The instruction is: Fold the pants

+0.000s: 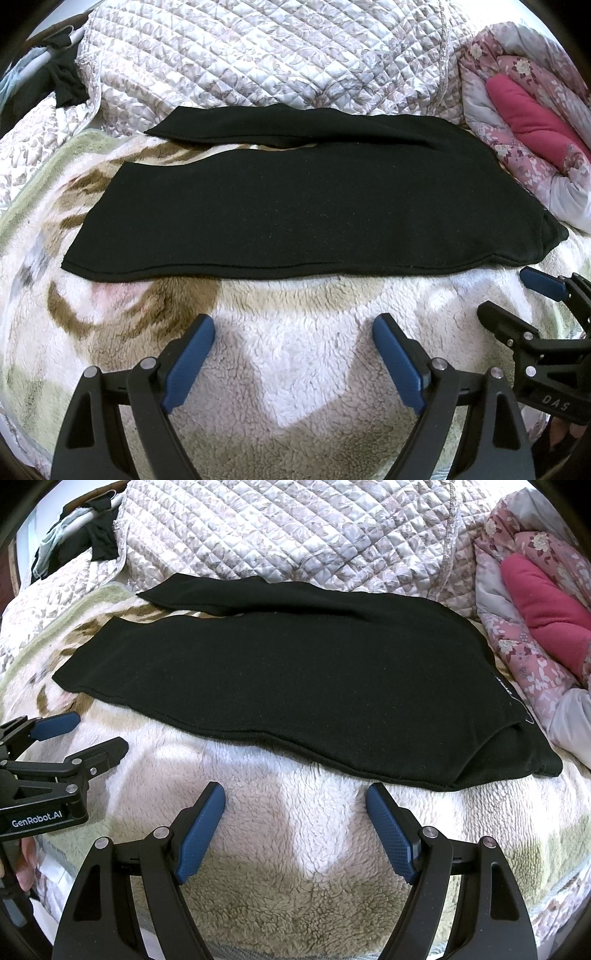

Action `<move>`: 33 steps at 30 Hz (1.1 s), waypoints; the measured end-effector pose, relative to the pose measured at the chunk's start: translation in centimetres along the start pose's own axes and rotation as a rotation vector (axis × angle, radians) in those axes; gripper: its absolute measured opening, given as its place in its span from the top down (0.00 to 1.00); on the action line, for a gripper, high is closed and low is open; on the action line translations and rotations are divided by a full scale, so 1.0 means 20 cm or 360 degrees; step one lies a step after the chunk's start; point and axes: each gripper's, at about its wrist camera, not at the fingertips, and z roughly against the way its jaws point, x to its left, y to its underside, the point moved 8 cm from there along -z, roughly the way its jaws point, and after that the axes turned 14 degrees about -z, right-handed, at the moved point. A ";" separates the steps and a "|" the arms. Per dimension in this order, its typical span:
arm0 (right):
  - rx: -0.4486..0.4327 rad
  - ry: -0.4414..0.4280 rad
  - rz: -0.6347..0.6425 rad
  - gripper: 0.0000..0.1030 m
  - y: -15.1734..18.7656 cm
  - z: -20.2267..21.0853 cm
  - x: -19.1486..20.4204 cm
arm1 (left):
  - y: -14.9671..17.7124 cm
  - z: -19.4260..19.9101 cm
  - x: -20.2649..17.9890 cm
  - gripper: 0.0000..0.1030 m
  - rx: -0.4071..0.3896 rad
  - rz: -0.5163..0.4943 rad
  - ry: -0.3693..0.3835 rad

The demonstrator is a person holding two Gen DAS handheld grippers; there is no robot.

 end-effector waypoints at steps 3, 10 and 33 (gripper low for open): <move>0.0004 -0.0002 0.0000 0.24 0.00 0.00 0.00 | 0.00 0.00 0.00 0.13 0.0000 0.0001 0.0000; 0.0022 -0.0004 0.0004 0.24 0.01 0.00 0.00 | 0.01 -0.02 0.01 0.13 -0.0002 -0.0001 0.0000; -0.0011 -0.0050 -0.0064 0.24 -0.03 0.07 -0.03 | -0.03 0.03 0.02 0.13 -0.0029 0.0015 0.0014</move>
